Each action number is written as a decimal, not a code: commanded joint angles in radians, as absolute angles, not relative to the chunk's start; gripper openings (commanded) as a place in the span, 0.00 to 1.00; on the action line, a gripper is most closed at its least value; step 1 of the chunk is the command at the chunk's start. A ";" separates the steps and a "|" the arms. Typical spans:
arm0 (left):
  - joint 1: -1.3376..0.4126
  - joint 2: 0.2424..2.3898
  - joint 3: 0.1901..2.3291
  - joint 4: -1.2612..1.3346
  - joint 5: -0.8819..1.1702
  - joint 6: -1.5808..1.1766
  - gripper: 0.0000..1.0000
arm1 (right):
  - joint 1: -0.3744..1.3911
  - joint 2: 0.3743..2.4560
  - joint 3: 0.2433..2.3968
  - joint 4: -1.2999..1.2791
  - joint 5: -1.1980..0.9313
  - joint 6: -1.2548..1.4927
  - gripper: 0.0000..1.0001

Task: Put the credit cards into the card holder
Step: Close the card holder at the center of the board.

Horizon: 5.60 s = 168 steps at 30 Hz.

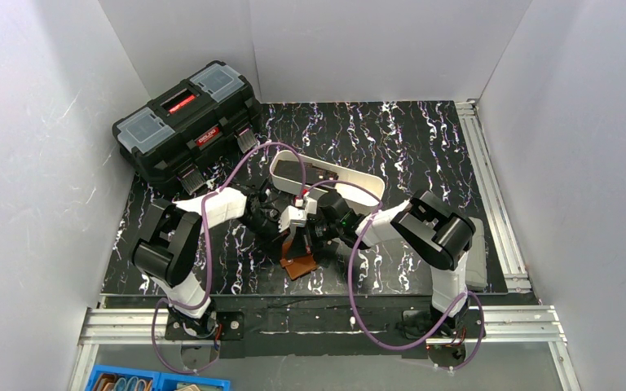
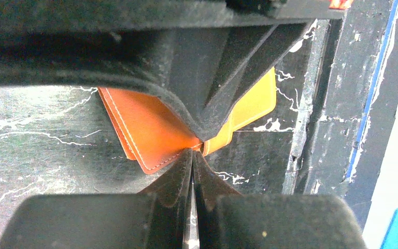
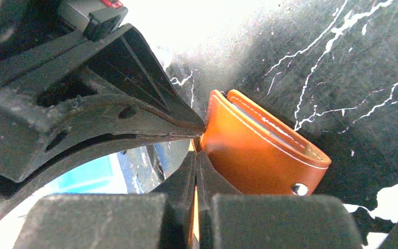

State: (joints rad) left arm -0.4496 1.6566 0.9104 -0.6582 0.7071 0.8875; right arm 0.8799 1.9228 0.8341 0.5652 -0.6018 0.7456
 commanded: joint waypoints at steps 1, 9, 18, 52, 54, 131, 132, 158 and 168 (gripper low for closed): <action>-0.465 1.634 0.885 -0.703 0.693 0.919 0.00 | 0.868 1.910 0.841 0.611 -0.575 0.731 0.01; -0.469 1.634 0.884 -0.709 0.696 0.934 0.00 | 0.856 1.886 0.847 0.452 -0.482 0.652 0.01; -0.468 1.624 0.885 -0.716 0.702 0.960 0.00 | 0.856 1.902 0.912 0.272 -0.395 0.556 0.01; -0.555 1.593 0.881 -0.607 0.672 0.912 0.02 | 0.798 2.053 0.845 0.423 -0.581 0.681 0.01; -0.560 1.608 0.886 -0.580 0.641 0.890 0.01 | 0.798 2.052 0.848 0.420 -0.579 0.679 0.04; -0.695 1.619 0.953 -0.497 0.537 0.876 0.00 | 0.737 1.638 0.673 0.238 -0.309 0.691 0.39; -0.696 1.619 0.956 -0.495 0.539 0.874 0.00 | 0.741 1.639 0.677 0.238 -0.309 0.691 0.38; -0.740 1.610 0.974 -0.511 0.553 0.808 0.00 | 0.798 1.670 0.730 0.201 -0.274 0.699 0.35; -0.633 1.554 1.022 -0.660 0.455 0.832 0.00 | 0.799 1.672 0.729 0.199 -0.268 0.693 0.35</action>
